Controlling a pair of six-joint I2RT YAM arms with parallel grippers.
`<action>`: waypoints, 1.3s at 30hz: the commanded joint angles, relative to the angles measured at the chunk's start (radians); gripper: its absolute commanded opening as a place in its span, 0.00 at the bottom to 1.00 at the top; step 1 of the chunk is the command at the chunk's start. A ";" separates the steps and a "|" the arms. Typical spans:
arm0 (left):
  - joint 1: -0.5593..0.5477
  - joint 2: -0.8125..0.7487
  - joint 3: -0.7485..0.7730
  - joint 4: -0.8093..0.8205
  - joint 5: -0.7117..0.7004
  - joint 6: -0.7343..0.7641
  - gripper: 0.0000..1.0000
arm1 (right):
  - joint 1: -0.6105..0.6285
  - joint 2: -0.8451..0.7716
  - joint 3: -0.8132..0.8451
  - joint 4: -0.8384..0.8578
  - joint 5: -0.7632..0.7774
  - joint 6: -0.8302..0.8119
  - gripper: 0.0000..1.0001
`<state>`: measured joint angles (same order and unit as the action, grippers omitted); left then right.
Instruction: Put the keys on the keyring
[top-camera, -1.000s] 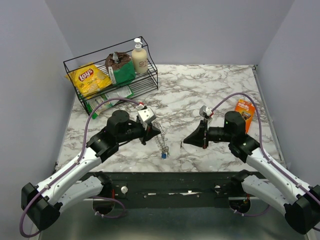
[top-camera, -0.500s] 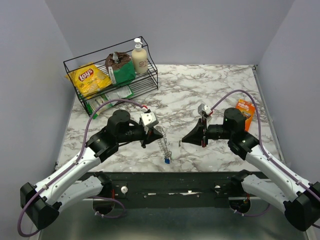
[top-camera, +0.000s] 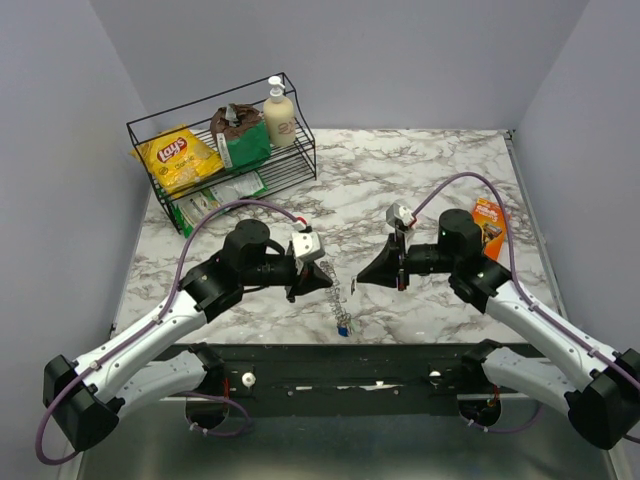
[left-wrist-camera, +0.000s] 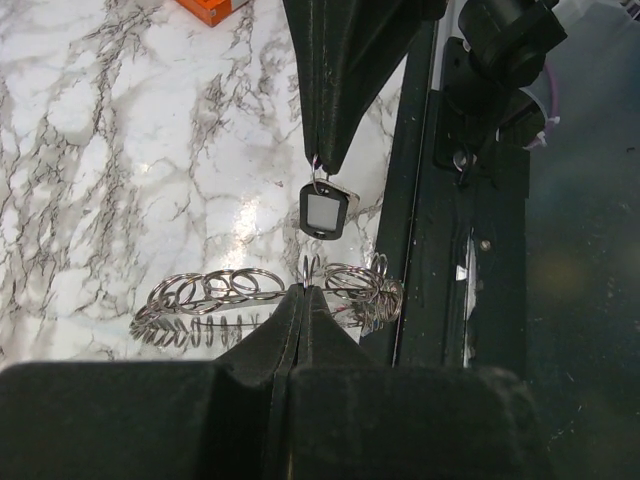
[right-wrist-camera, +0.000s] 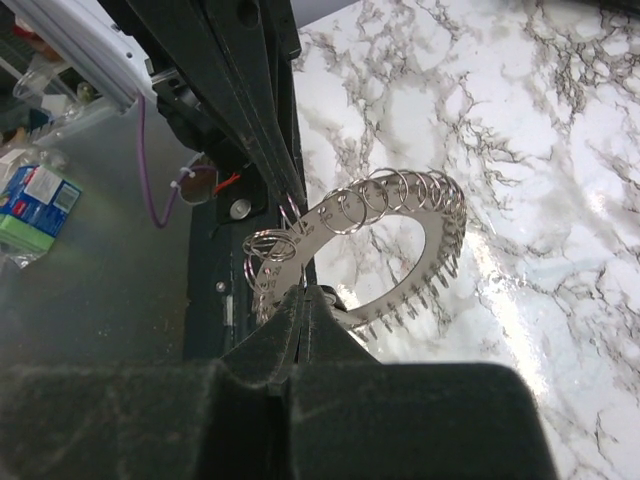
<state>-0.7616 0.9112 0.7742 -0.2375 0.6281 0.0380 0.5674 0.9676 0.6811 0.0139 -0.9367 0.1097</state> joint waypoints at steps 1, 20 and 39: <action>-0.010 -0.002 0.042 0.004 0.044 0.013 0.00 | 0.028 0.025 0.041 0.021 0.007 -0.019 0.01; -0.024 0.014 0.046 0.001 0.041 0.011 0.00 | 0.114 0.071 0.071 0.057 0.050 -0.008 0.01; -0.038 0.014 0.039 0.015 0.030 0.003 0.00 | 0.143 0.092 0.069 0.061 0.076 -0.007 0.01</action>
<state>-0.7887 0.9287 0.7780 -0.2569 0.6407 0.0406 0.7010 1.0489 0.7189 0.0467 -0.8803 0.1040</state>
